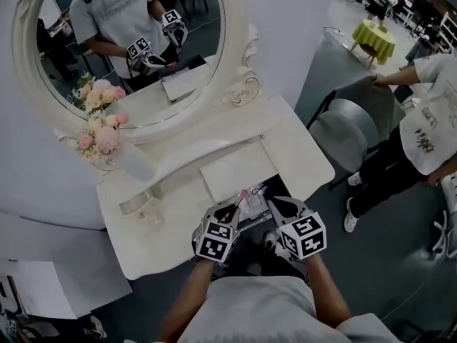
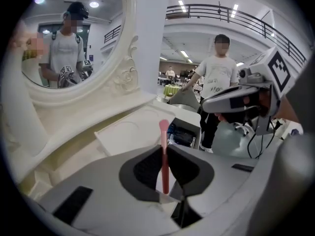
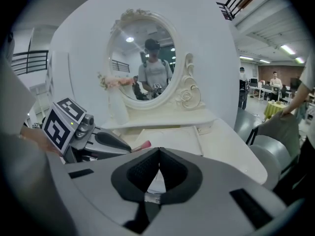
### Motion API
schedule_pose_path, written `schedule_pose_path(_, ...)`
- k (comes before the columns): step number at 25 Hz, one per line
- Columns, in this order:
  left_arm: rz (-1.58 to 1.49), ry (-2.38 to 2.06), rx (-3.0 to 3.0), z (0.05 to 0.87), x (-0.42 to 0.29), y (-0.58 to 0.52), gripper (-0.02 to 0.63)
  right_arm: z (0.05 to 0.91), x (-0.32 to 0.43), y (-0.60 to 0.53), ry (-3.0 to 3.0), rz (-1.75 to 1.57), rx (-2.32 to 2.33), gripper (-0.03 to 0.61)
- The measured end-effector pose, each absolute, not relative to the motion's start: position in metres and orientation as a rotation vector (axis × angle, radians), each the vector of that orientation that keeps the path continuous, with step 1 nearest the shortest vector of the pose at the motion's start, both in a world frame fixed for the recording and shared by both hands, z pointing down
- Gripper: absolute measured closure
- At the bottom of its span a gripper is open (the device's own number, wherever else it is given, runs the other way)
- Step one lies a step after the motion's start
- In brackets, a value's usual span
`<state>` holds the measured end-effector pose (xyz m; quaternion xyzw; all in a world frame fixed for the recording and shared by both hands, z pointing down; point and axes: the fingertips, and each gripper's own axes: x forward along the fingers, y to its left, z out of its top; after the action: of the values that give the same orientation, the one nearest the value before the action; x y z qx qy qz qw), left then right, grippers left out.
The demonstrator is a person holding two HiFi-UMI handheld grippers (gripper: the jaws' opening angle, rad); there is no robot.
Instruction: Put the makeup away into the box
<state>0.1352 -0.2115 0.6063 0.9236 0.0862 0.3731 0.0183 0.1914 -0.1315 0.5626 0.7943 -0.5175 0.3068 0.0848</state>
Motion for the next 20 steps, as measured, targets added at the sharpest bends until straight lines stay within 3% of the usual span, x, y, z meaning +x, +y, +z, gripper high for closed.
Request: schedule_pose_path(20,1.588,0.649,2.656,0.689,0.166,-0.150,0.552,0.581,0.227,-0.091,-1.443,1.008,2.423,0.577)
